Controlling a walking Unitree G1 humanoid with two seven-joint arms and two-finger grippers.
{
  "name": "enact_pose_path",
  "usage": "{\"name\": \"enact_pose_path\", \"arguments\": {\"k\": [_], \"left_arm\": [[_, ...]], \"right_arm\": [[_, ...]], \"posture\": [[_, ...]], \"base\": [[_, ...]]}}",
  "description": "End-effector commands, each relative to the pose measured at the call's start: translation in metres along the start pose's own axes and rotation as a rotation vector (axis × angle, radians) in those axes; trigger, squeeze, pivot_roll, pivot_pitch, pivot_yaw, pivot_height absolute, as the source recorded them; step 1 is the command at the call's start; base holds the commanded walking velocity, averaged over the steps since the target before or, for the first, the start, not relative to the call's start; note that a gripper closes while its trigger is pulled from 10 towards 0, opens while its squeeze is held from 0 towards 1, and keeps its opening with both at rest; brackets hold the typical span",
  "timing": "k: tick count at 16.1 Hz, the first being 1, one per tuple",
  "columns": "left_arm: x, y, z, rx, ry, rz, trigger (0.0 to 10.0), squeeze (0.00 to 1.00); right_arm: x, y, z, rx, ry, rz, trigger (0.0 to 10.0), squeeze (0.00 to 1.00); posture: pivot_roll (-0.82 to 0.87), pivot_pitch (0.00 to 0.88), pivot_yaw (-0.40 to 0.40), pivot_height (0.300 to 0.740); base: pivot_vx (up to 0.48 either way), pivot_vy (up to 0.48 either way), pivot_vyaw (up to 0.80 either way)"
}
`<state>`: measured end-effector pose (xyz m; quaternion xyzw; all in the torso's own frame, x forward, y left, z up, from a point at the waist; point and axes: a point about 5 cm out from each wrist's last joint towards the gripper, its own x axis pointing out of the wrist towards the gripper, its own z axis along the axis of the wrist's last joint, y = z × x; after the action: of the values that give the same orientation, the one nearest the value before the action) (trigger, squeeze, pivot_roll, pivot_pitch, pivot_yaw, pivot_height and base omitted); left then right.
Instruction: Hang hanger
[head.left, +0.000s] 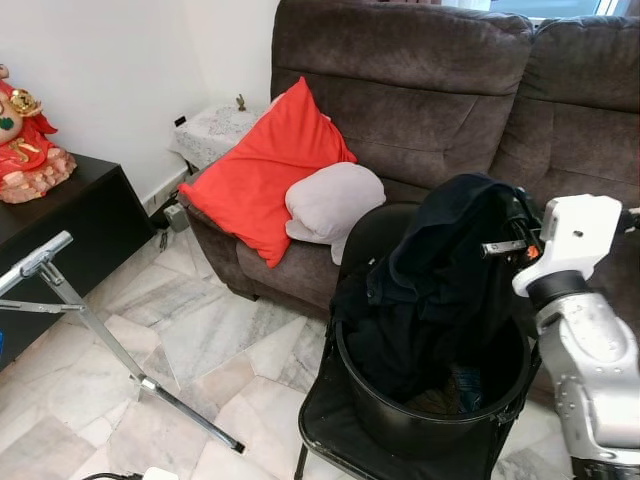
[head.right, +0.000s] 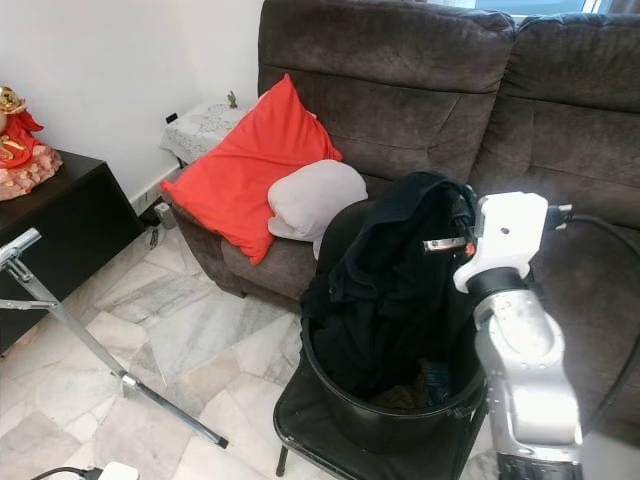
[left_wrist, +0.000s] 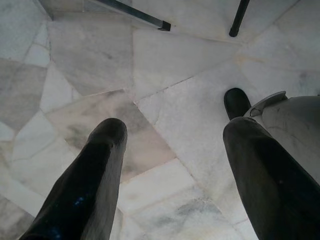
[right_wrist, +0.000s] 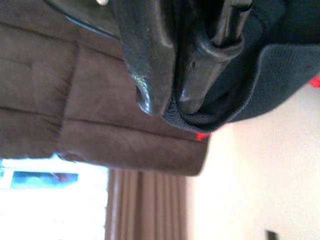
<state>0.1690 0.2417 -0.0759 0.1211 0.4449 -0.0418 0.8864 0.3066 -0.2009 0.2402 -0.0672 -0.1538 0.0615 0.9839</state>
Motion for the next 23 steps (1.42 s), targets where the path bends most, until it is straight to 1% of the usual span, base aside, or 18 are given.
{"name": "enact_pose_path", "arguments": {"k": [1, 2, 3, 4, 5, 8, 9, 11, 12, 13, 15, 16, 17, 18, 19, 20, 21, 23], "left_arm": [[-0.002, 0.002, -0.007, 0.009, 0.034, 0.003, 10.0, 0.00], [-0.001, 0.001, -0.006, 0.009, 0.031, 0.001, 10.0, 0.00], [-0.001, 0.001, -0.005, 0.008, 0.028, -0.001, 10.0, 0.00], [-0.001, 0.001, -0.004, 0.008, 0.026, -0.001, 10.0, 0.00], [-0.001, 0.001, -0.005, 0.007, 0.025, -0.001, 10.0, 0.00], [-0.001, 0.002, -0.005, 0.008, 0.024, -0.003, 10.0, 0.00], [-0.001, 0.002, -0.005, 0.010, 0.026, -0.004, 10.0, 0.00], [-0.001, 0.002, -0.005, 0.012, 0.026, -0.006, 10.0, 0.00], [-0.001, 0.002, -0.005, 0.015, 0.025, -0.008, 10.0, 0.00], [-0.001, 0.002, -0.004, 0.018, 0.025, -0.011, 10.0, 0.00], [-0.001, 0.002, -0.004, 0.019, 0.027, -0.011, 10.0, 0.00], [-0.001, 0.002, -0.004, 0.019, 0.028, -0.010, 10.0, 0.00], [-0.001, 0.002, -0.004, 0.022, 0.029, -0.011, 10.0, 0.00], [-0.001, 0.002, -0.004, 0.023, 0.030, -0.012, 10.0, 0.00], [-0.001, 0.002, -0.004, 0.023, 0.030, -0.013, 10.0, 0.00], [-0.001, 0.002, -0.004, 0.021, 0.030, -0.013, 10.0, 0.00], [-0.001, 0.001, -0.005, 0.021, 0.035, -0.013, 10.0, 0.00], [-0.001, 0.001, -0.006, 0.018, 0.039, -0.012, 10.0, 0.00]], "right_arm": [[0.002, 0.003, 0.019, 0.010, -0.073, 0.041, 0.0, 0.00], [-0.001, 0.008, 0.018, 0.037, -0.049, 0.103, 0.0, 0.00], [-0.007, 0.022, 0.008, 0.035, 0.017, 0.215, 0.0, 0.00], [-0.012, 0.031, 0.001, 0.010, 0.062, 0.270, 0.0, 0.00], [-0.016, 0.033, -0.005, -0.005, 0.107, 0.267, 0.0, 0.00], [-0.025, 0.018, -0.016, 0.015, 0.189, 0.104, 0.0, 0.00], [-0.034, 0.009, -0.019, 0.039, 0.209, 0.009, 0.0, 0.00], [-0.047, 0.010, -0.019, 0.068, 0.215, -0.040, 0.0, 0.00], [-0.052, 0.020, -0.017, 0.109, 0.212, -0.026, 0.0, 0.00], [-0.061, 0.038, -0.019, 0.120, 0.257, 0.083, 0.0, 0.00], [-0.074, 0.052, -0.026, 0.110, 0.334, 0.186, 0.0, 0.00], [-0.078, 0.055, -0.028, 0.099, 0.358, 0.211, 0.0, 0.00], [-0.084, 0.057, -0.034, 0.034, 0.400, 0.261, 0.0, 0.00], [-0.082, 0.058, -0.029, 0.023, 0.368, 0.293, 0.0, 0.00], [-0.080, 0.064, -0.021, 0.058, 0.324, 0.355, 0.0, 0.00], [-0.079, 0.073, -0.009, 0.029, 0.261, 0.461, 0.0, 0.00], [-0.075, 0.073, 0.002, 0.021, 0.179, 0.498, 0.0, 0.00], [-0.070, 0.072, 0.028, 0.081, 0.045, 0.558, 0.0, 0.00]], "posture": [[0.01, 0.064, 0.090, 0.740], [0.01, 0.064, 0.090, 0.740], [0.01, 0.064, 0.090, 0.740], [0.01, 0.064, 0.090, 0.740], [0.01, 0.068, 0.089, 0.740], [0.01, 0.072, 0.088, 0.740], [0.00, 0.075, 0.089, 0.740], [0.00, 0.078, 0.090, 0.740], [0.00, 0.081, 0.093, 0.740], [0.00, 0.082, 0.094, 0.740], [-0.01, 0.083, 0.093, 0.740], [-0.01, 0.083, 0.093, 0.740], [-0.01, 0.082, 0.094, 0.740], [-0.01, 0.082, 0.095, 0.740], [-0.01, 0.080, 0.094, 0.740], [-0.01, 0.080, 0.094, 0.740], [-0.01, 0.079, 0.094, 0.740], [-0.01, 0.077, 0.094, 0.740]], "base": [[0.000, 0.000, 0.00], [0.000, 0.000, 0.00], [0.000, 0.000, 0.00], [0.000, 0.000, 0.00], [0.000, 0.000, 0.00], [0.000, 0.000, 0.00], [0.000, 0.000, 0.00], [0.000, 0.000, 0.00], [0.000, 0.000, 0.00], [0.000, 0.000, 0.00], [0.000, 0.000, 0.00], [0.000, 0.000, 0.00], [0.000, 0.000, 0.00], [0.000, 0.000, 0.00], [0.000, 0.000, 0.00], [0.000, 0.000, 0.00], [0.000, 0.000, 0.00], [0.000, 0.000, 0.00]]}}
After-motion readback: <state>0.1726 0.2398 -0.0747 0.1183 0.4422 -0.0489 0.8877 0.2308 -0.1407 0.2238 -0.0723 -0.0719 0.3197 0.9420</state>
